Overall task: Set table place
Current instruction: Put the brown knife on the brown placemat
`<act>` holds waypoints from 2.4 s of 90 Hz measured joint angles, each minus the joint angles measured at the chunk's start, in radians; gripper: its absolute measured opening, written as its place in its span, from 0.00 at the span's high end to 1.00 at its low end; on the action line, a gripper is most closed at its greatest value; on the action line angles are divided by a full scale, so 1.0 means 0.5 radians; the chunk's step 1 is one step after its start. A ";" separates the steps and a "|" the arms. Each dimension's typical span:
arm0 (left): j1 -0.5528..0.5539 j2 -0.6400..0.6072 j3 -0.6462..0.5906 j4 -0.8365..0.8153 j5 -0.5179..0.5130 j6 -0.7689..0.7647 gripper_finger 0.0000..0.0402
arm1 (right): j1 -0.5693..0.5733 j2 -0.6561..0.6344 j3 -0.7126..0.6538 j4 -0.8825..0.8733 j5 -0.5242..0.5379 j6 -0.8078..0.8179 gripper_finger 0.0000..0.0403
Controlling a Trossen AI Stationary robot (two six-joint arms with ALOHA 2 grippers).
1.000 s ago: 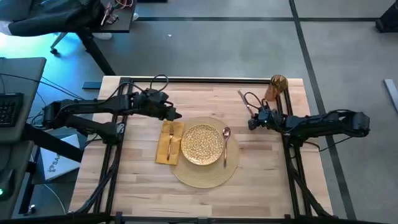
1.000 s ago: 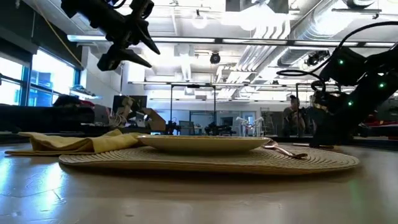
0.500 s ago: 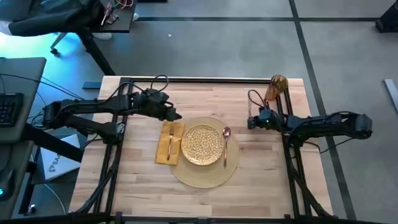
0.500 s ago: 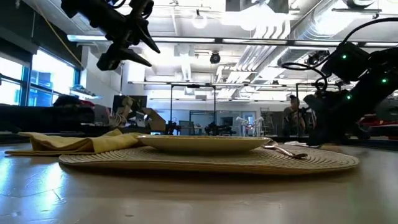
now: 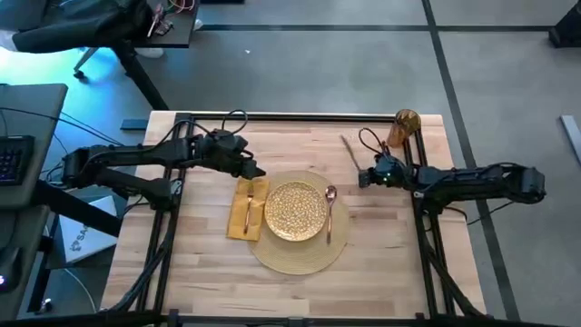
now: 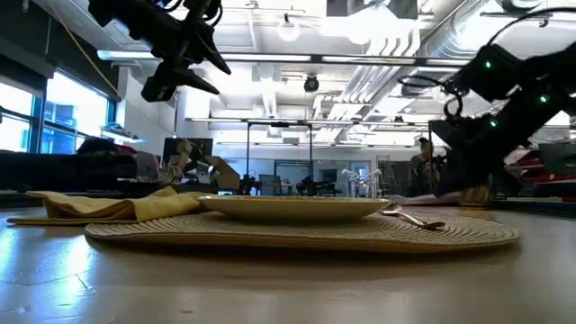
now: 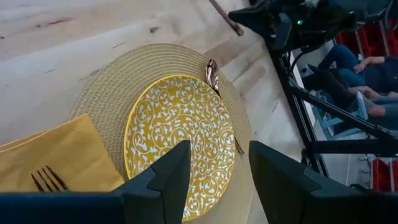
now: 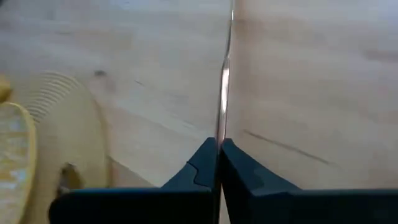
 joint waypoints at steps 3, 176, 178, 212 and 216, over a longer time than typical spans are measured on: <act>0.000 0.000 0.000 0.001 0.000 0.006 0.63 | 0.018 0.001 0.024 -0.031 0.010 -0.006 1.00; 0.000 0.001 -0.001 -0.021 0.226 0.226 0.63 | 1.180 1.024 0.667 -0.607 0.222 0.656 0.64; 0.000 0.001 -0.001 -0.022 0.226 0.226 0.63 | 1.174 1.025 0.669 -0.647 0.224 0.721 0.64; 0.001 0.001 -0.001 -0.022 0.221 0.203 0.63 | 1.066 0.657 0.646 -1.197 0.219 1.169 0.64; 0.001 0.001 -0.001 -0.020 0.221 0.203 0.63 | 1.063 0.593 0.647 -1.190 0.275 1.142 0.64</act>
